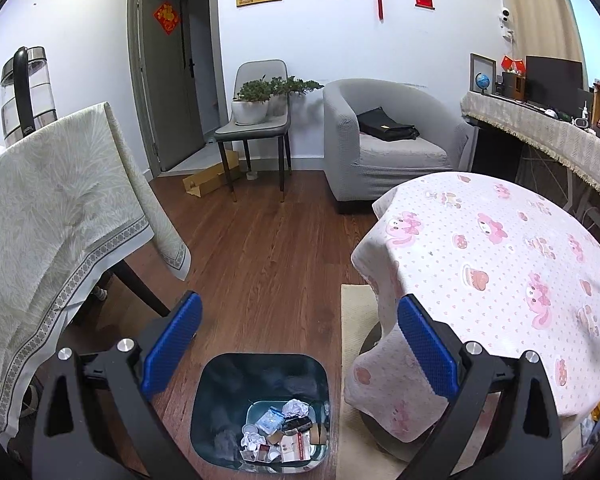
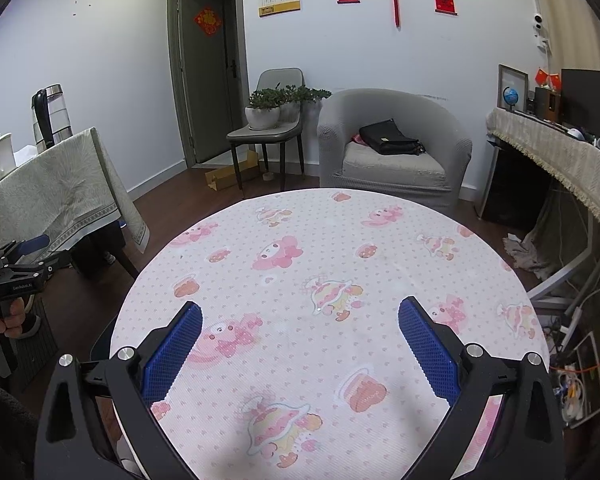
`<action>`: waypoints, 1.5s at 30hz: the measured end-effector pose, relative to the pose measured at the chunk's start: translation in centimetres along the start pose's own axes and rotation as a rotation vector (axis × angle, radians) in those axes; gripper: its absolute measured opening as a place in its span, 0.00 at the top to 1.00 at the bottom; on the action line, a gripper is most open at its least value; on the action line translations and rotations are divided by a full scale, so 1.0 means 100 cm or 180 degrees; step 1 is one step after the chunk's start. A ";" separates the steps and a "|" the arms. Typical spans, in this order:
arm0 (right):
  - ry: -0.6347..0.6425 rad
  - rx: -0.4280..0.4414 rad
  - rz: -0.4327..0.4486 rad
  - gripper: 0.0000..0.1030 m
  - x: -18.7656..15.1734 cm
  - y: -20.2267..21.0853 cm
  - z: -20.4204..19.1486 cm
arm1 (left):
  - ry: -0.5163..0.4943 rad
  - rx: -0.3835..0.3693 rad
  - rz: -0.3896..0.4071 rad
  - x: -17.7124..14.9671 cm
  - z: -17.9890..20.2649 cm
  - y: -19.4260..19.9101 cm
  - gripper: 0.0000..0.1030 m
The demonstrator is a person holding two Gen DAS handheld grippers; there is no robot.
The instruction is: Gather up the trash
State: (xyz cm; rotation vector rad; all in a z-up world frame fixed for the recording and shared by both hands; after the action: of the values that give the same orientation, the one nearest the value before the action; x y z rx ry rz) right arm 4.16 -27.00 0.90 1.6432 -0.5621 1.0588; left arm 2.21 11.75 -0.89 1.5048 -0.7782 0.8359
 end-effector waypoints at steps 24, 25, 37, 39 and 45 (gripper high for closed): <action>-0.0027 0.0008 0.0013 0.04 0.005 0.002 0.002 | 0.0029 0.0008 -0.0013 -0.001 -0.002 -0.001 0.03; -0.0026 0.0001 0.0014 0.04 0.005 0.003 0.002 | 0.0028 0.0005 -0.0013 -0.001 -0.002 -0.001 0.03; -0.0034 0.0010 0.0007 0.04 0.003 0.002 0.002 | 0.0031 0.0015 -0.0016 -0.001 -0.001 -0.002 0.03; -0.0033 0.0009 0.0009 0.04 0.004 0.002 0.002 | 0.0036 0.0028 -0.0021 -0.003 -0.001 -0.002 0.03; -0.0033 0.0007 0.0009 0.04 0.004 0.001 0.003 | 0.0035 0.0041 -0.0031 -0.004 -0.002 -0.003 0.03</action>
State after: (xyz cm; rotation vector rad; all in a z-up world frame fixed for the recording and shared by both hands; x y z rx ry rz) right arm 4.35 -27.21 1.25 1.6511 -0.5704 1.0539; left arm 2.22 11.98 -1.34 1.5130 -0.7581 0.8427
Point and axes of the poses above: each gripper's, at about its wrist camera, not at the fingertips, and y roughly against the way its jaws point, z to its right, x to its top, the point moved 2 cm from there along -y, roughly the way its jaws point, and after that the axes turned 3 degrees about z, right-handed, at the moved point
